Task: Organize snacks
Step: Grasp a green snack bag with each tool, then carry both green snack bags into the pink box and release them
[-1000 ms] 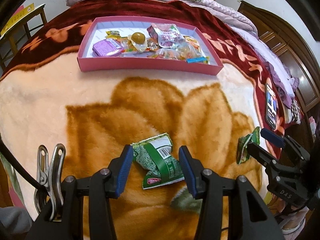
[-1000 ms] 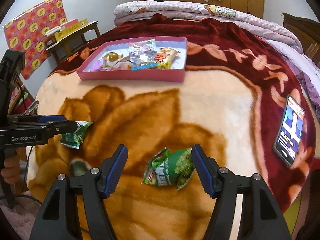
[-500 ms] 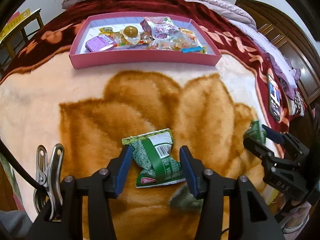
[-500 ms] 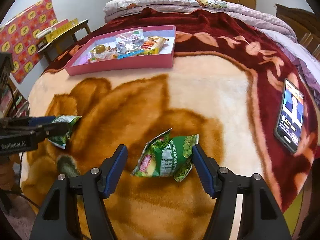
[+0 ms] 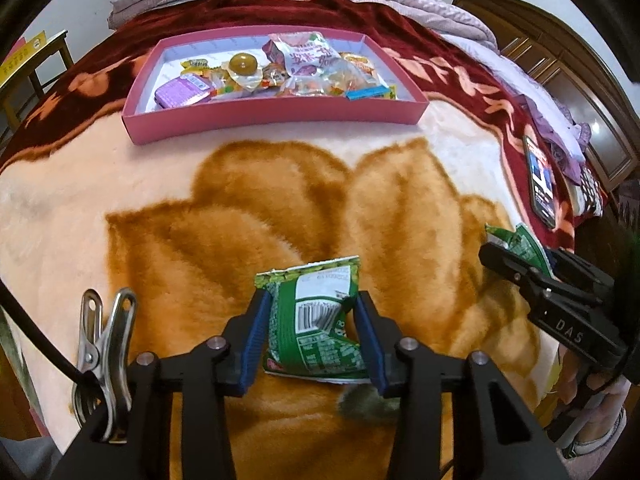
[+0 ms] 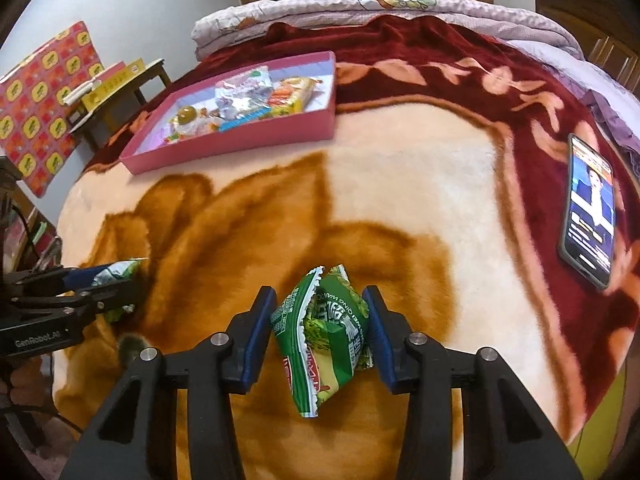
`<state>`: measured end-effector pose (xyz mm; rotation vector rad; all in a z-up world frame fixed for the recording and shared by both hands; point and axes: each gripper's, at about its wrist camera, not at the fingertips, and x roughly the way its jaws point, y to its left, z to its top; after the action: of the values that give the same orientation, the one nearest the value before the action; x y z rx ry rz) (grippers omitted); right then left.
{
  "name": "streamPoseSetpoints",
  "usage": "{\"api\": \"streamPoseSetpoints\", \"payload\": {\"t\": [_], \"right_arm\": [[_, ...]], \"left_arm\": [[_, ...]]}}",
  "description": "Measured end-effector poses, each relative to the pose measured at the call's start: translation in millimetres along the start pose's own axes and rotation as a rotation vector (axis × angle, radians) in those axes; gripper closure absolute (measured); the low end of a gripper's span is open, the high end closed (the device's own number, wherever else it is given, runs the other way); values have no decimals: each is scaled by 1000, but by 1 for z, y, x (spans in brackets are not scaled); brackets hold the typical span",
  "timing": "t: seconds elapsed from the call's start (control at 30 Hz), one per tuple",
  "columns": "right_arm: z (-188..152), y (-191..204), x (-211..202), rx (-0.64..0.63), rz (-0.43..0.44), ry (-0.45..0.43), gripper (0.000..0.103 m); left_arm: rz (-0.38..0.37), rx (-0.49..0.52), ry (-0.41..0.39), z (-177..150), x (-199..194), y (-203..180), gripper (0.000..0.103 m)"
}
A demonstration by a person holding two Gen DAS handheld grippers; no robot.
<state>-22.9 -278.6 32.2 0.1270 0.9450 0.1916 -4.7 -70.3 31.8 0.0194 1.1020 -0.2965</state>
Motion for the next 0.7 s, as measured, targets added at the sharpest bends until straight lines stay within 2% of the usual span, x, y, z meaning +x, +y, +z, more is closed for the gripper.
{"api": "streamPoseSetpoints", "payload": {"t": [0.33,0.7], "right_arm": [[13,33,1,-58,67,-18,58],[37,53,4,-87,102,-44,58]], "left_arm": [[16,7,-60,5,-12,7,61],[59,10,-138,19,-23,18,61]]}}
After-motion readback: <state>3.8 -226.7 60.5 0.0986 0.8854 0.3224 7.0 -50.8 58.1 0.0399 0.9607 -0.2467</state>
